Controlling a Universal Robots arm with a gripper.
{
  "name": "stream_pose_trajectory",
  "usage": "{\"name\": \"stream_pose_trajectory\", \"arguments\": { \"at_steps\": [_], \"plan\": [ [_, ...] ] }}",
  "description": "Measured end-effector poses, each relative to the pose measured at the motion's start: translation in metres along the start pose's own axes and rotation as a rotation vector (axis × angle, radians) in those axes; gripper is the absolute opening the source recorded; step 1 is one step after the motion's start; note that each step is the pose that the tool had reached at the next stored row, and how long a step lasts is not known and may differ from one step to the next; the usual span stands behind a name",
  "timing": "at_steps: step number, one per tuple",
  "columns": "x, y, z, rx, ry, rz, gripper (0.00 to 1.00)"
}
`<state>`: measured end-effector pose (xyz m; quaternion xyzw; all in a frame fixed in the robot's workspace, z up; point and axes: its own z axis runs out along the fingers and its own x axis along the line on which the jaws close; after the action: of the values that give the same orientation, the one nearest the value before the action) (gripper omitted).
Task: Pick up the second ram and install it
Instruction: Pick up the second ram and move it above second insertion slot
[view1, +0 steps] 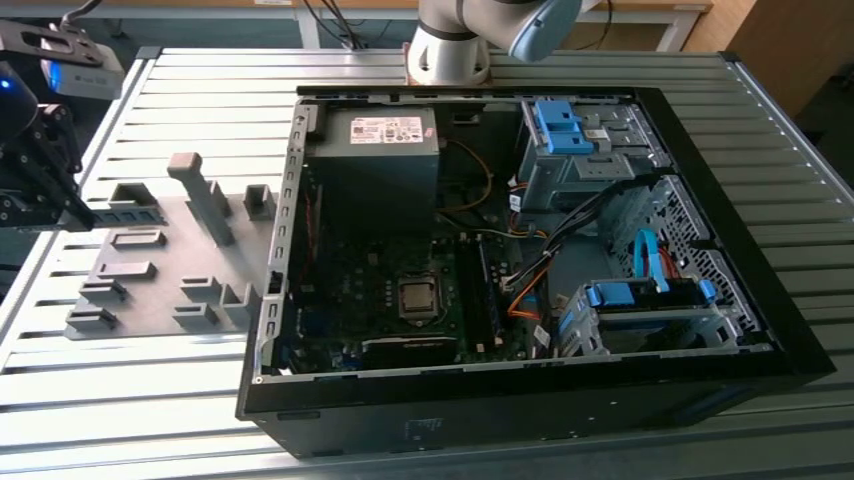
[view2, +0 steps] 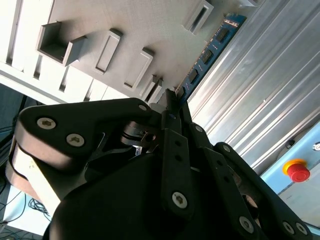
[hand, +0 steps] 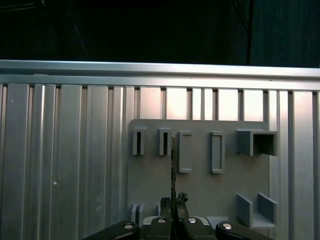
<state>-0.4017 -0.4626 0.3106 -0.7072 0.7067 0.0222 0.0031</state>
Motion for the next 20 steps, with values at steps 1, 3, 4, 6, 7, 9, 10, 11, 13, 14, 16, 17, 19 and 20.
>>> {"name": "stream_pose_trajectory", "arguments": {
  "at_steps": [1, 3, 4, 6, 7, 9, 10, 11, 13, 14, 16, 17, 19, 20],
  "plan": [
    [0.0, 0.0, -0.0002, 0.0, 0.0, 0.0, 0.14],
    [0.0, 0.0, -0.0005, 0.0002, -0.0001, 0.0, 0.14],
    [0.0, 0.0, -0.0005, 0.0002, -0.0002, 0.0, 0.14],
    [-0.0001, 0.0001, -0.0033, 0.0001, -0.0001, 0.0, 0.14],
    [-0.0001, 0.0001, -0.0033, 0.0001, -0.0001, 0.0, 0.14],
    [-0.0001, 0.0001, -0.0037, 0.0, 0.0, 0.0, 0.14],
    [-0.0001, 0.0001, -0.004, -0.0001, 0.0001, 0.0, 0.14],
    [-0.0002, 0.0001, -0.0043, 0.0, 0.0, 0.0, 0.14],
    [-0.0002, 0.0001, -0.0048, 0.0, 0.0, 0.0, 0.14],
    [-0.0002, 0.0001, -0.0051, 0.0001, -0.0001, 0.0, 0.14],
    [-0.0002, 0.0002, -0.0058, 0.0001, -0.0001, 0.0, 0.14],
    [-0.0002, 0.0002, -0.0061, 0.0001, -0.0001, 0.0, 0.14],
    [-0.0002, 0.0002, -0.007, 0.0, 0.0, 0.0, 0.14],
    [-0.0002, 0.0002, -0.0074, 0.0001, -0.0001, 0.0, 0.14]
  ]
}}
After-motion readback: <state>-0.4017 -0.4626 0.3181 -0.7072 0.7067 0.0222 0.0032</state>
